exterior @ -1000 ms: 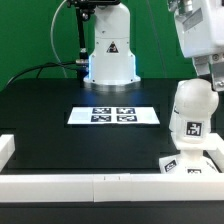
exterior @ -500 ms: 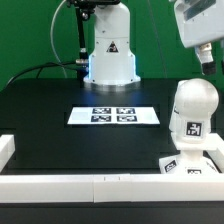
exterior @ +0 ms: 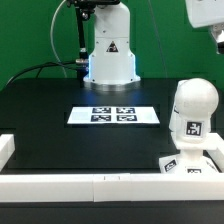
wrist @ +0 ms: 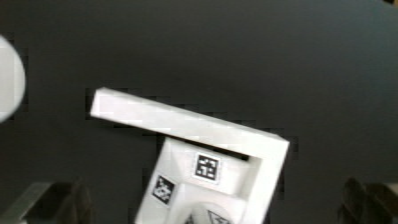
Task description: Assemble lamp
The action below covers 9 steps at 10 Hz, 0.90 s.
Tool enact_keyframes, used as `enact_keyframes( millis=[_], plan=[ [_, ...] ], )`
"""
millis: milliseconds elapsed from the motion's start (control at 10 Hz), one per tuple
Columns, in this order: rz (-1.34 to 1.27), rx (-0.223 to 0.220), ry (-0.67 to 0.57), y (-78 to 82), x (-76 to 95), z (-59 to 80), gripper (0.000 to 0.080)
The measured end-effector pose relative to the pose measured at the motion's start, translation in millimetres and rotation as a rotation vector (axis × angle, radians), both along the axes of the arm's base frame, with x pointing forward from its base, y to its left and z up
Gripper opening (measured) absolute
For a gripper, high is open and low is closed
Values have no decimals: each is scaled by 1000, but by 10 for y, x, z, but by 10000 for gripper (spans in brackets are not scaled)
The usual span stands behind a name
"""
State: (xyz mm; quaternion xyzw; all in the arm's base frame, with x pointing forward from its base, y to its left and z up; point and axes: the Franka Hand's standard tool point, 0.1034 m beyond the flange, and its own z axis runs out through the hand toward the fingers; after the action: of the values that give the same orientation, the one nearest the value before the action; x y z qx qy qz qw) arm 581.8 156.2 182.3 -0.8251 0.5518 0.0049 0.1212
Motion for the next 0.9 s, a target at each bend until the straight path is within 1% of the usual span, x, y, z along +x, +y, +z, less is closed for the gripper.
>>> enact_keyframes(
  millis=[200, 300, 400, 500, 600, 700, 800, 900],
  plan=[
    [110, -15, -23, -2, -2, -4, 698],
    [231, -32, -49, -15, -29, -20, 698],
    [415, -60, -87, -69, -214, -92, 698],
    [577, -95, -90, -119, -360, -153, 698],
    [761, -141, -93, -155, -473, -220, 698],
    [946, -179, -109, -180, -557, -280, 698],
    [998, -198, -133, -190, -564, -296, 698],
    [1073, -205, -145, -201, -555, -295, 698]
  ],
)
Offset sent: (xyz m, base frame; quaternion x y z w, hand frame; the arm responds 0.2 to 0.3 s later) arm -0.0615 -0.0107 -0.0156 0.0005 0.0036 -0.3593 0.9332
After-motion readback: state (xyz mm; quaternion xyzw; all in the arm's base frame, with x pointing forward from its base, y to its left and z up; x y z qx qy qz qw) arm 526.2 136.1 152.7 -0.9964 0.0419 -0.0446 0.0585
